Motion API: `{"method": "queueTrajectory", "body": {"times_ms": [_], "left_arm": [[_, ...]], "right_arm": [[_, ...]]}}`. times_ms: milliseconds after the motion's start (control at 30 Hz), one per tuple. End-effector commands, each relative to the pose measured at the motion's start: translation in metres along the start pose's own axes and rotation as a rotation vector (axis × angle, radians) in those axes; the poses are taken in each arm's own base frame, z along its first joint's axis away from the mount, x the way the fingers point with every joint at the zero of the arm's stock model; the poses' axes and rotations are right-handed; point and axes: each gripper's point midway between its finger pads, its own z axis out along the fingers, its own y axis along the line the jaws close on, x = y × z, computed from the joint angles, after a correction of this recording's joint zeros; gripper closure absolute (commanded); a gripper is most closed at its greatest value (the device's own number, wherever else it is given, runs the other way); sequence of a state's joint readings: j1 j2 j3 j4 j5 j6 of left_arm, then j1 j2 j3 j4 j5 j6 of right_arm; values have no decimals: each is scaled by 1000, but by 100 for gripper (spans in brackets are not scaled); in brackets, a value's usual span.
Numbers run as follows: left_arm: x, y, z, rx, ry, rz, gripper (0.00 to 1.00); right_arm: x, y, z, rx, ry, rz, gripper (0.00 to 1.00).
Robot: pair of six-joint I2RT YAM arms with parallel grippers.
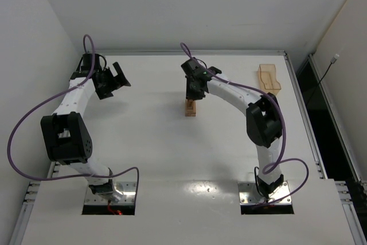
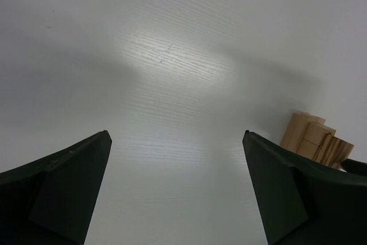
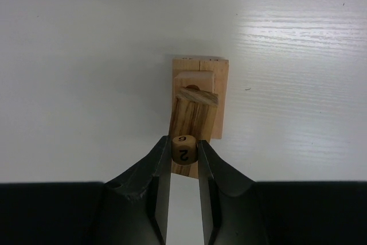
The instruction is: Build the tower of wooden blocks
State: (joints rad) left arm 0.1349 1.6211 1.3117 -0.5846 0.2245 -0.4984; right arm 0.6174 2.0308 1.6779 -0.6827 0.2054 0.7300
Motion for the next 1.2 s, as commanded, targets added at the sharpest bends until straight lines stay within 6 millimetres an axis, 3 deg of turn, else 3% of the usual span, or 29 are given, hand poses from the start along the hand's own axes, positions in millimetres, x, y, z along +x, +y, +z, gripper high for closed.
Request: {"method": "queueTrajectory", "body": {"times_ms": [0,200,467,567,667,733,800,833,933,967,1033,1133,1167], "left_arm": [[-10,-6,0,27,-26,-1,1],[-10,-6,0,27,-26,-1,1],[-11,-9,0,39,-30,1,1],[-11,-9,0,39,-30,1,1],[-13,-10,-3,42,-40,25,1],[-9,-17,-8,58,-45,66,1],[6,-18,-6,59,-17,99,1],[16,-23,-3,67,4,126,1],[36,-31,0,63,22,228,1],[38,-34,1,57,21,256,1],[47,-34,6,37,37,315,1],[56,-29,18,26,61,350,1],[54,-29,19,20,50,351,1]], "right_arm": [[-18,8,-3,-22,-47,8,80],[-20,12,-5,-35,-49,10,80],[-23,13,-7,-45,-66,1,52],[-27,8,-8,-30,-89,-23,52],[-45,8,-22,-33,-166,-50,52],[-63,10,-44,-53,-243,-62,52],[-70,2,-56,-37,-294,-126,49],[-86,4,-79,-60,-372,-140,46],[-91,-17,-96,-54,-437,-294,32],[-98,-18,-116,-87,-485,-317,29],[-85,-47,-110,-47,-468,-431,20],[-58,-103,-109,38,-443,-486,17],[-48,-118,-98,63,-410,-488,17]]}}
